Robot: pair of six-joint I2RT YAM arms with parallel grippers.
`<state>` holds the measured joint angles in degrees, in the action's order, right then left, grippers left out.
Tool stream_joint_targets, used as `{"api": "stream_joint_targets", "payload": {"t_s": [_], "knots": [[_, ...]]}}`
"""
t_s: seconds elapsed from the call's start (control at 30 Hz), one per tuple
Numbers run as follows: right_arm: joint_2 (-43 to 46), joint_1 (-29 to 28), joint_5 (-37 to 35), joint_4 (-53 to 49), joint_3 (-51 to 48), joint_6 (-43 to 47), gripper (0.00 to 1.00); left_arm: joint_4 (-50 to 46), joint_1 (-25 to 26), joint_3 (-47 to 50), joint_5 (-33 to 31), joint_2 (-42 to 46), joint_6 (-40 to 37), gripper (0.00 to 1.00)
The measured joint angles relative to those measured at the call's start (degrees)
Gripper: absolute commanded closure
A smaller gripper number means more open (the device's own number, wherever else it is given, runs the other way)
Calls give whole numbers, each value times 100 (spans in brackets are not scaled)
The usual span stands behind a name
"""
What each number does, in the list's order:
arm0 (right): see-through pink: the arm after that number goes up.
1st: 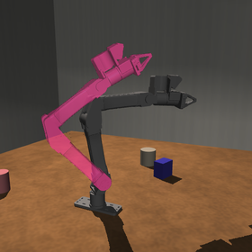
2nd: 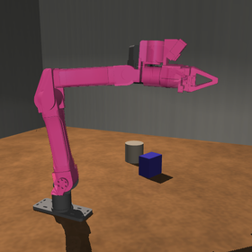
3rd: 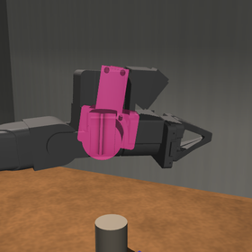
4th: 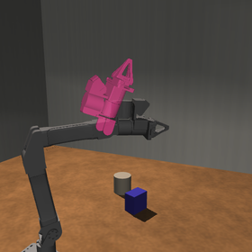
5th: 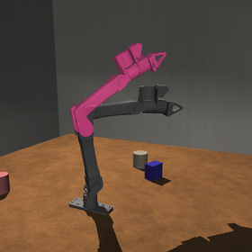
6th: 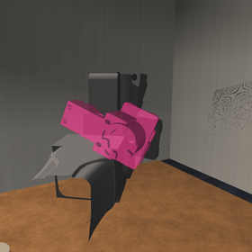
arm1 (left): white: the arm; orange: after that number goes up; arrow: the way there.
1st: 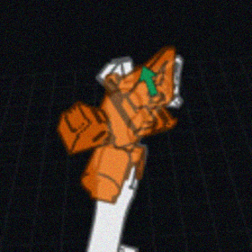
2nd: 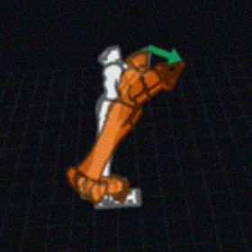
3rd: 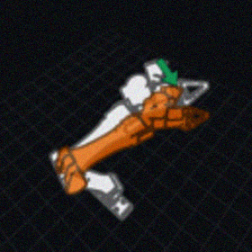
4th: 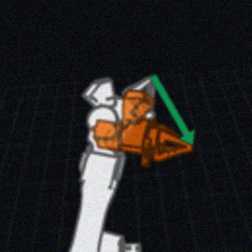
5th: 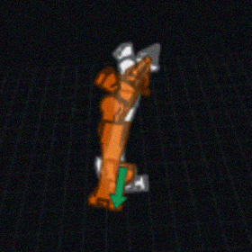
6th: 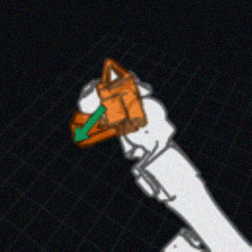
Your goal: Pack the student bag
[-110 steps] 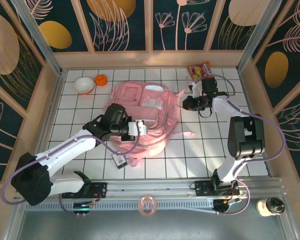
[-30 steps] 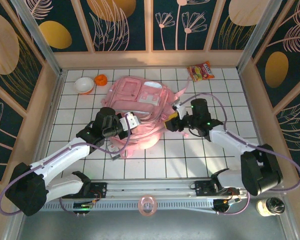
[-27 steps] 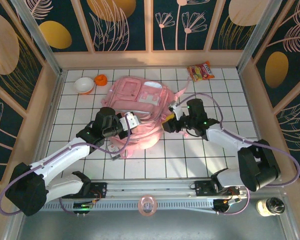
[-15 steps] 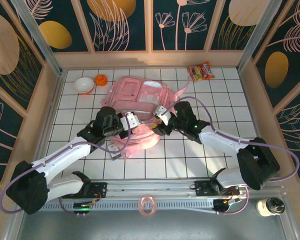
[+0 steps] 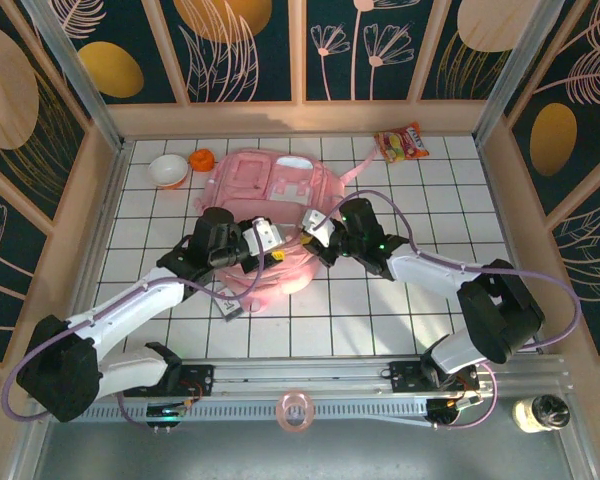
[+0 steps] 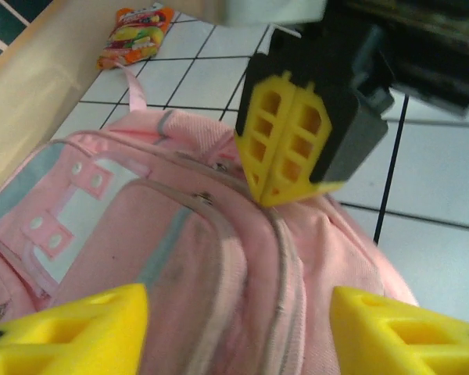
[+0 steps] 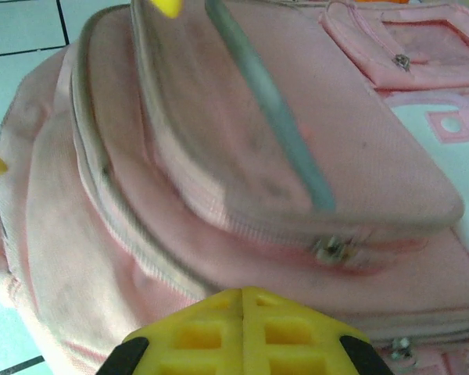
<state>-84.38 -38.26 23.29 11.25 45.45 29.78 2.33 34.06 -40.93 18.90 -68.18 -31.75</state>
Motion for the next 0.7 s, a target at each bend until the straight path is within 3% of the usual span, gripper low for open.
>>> {"api": "stream_joint_targets", "payload": {"t_s": [0.07,0.3,0.47,0.5,0.53,0.6,0.63,0.67,0.7], "knots": [[26,0,57,39,37,-2,100,-9,2,-109,-76,-153,-81,14],[197,7,127,105,59,-26,100,-219,2,-319,-391,-916,-431,6],[420,210,227,234,-35,-337,80,-555,2,-450,-378,-1300,-863,7],[485,267,240,251,-68,-409,76,-573,2,-463,-400,-1342,-933,12],[570,343,258,275,-116,-525,72,-573,9,-485,-479,-1405,-1014,26],[704,490,317,323,-186,-754,66,-553,48,-511,-669,-1598,-1095,72],[765,557,348,361,-232,-916,64,-560,79,-522,-739,-1709,-1128,88],[820,675,407,378,-278,-1095,62,-570,111,-535,-785,-1823,-1167,100],[857,769,452,387,-315,-1237,61,-592,125,-560,-833,-1888,-1180,100]]}}
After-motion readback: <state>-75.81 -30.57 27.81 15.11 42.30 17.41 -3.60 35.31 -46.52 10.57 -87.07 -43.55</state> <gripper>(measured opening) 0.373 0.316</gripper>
